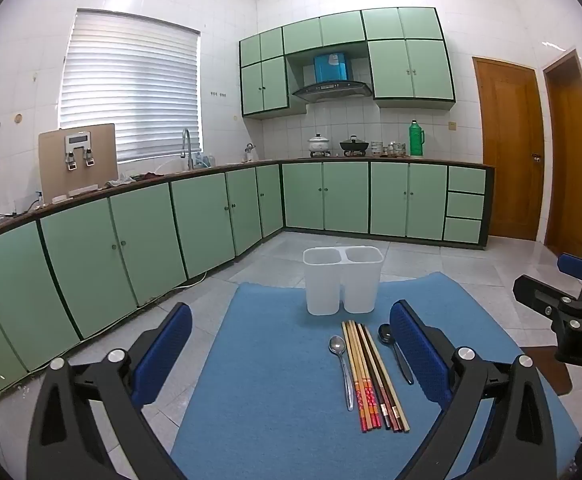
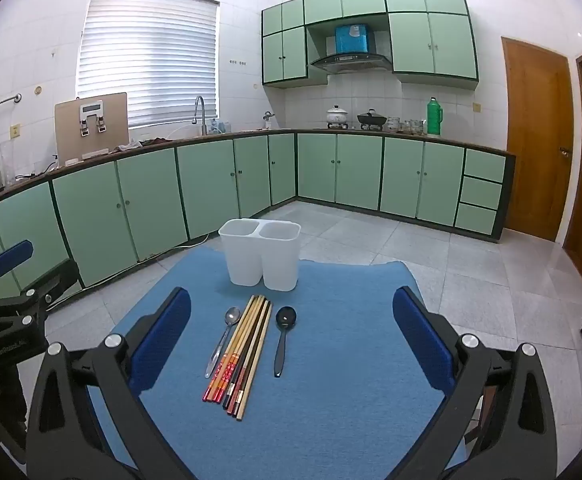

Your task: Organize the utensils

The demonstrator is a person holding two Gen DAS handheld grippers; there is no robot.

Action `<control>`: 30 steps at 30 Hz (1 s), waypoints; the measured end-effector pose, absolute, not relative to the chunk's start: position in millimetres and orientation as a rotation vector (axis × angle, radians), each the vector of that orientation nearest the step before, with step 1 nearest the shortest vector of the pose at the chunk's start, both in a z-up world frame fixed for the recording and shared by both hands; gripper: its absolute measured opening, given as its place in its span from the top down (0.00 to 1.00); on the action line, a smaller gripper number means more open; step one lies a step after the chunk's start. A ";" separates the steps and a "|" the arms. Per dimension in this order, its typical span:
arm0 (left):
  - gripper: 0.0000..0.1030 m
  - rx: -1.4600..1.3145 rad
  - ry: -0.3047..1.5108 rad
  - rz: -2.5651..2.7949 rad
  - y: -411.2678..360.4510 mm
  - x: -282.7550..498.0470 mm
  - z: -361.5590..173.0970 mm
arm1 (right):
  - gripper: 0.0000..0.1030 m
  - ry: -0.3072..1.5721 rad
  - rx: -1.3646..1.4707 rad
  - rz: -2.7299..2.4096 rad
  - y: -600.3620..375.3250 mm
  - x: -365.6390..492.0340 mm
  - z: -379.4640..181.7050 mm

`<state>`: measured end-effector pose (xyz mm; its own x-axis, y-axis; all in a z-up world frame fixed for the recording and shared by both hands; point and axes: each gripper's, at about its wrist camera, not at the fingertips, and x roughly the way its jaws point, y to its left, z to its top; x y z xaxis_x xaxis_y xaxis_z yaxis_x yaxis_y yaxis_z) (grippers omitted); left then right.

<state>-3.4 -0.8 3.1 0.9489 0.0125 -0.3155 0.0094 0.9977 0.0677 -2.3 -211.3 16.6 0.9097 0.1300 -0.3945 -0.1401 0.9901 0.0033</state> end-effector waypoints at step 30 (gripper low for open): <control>0.06 0.072 0.321 0.002 0.8 -2.5 4.9 | 0.05 0.404 -0.022 0.137 -212.6 -0.2 21.5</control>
